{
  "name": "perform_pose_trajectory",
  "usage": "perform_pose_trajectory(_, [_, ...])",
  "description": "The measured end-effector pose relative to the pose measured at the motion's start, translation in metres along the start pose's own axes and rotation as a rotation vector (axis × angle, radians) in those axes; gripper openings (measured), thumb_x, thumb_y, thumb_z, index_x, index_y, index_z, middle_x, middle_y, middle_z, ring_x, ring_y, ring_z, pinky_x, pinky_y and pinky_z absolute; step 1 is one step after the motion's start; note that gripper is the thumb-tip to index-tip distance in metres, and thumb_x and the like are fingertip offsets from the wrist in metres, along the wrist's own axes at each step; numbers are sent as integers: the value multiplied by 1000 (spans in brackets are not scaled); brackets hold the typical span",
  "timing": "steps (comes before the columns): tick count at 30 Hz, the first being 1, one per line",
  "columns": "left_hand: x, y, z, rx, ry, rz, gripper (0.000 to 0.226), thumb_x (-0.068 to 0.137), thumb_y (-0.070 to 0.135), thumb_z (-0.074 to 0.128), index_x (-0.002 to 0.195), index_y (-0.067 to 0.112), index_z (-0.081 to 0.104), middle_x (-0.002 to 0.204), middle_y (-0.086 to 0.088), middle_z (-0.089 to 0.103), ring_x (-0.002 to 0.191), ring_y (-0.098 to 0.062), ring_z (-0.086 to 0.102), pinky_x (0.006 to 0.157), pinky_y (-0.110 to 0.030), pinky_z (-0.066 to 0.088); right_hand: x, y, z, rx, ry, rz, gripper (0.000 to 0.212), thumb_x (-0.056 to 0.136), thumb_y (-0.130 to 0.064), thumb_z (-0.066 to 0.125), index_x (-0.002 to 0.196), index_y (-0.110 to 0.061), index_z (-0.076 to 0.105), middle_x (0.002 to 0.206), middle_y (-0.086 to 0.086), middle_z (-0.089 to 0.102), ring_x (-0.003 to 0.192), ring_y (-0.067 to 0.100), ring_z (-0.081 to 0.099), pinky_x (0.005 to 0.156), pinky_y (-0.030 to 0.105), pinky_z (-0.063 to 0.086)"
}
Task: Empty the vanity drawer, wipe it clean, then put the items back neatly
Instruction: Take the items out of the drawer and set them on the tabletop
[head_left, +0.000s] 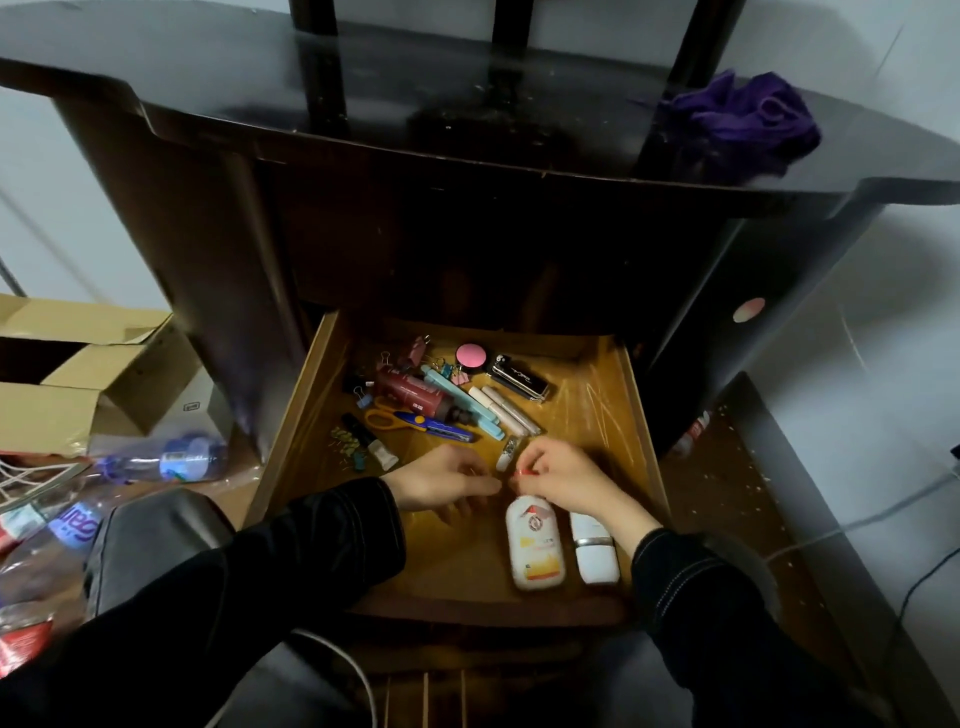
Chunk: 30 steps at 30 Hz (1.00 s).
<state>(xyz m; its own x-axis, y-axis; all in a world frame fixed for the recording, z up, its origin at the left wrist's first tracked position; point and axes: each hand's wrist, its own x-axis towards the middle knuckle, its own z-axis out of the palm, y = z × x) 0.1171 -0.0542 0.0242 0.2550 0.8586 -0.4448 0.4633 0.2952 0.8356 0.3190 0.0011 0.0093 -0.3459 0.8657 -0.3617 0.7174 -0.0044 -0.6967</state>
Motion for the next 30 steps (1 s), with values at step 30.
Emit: perform_pose_trajectory(30, [7, -8, -4, -173, 240, 97, 36, 83, 21, 79, 114, 19, 60, 102, 3, 71, 94, -14, 69, 68, -18, 55, -47, -20, -5, -868, -326, 247, 56, 85, -38, 79, 126, -13, 51, 121, 4, 62, 111, 26, 63, 84, 37, 50])
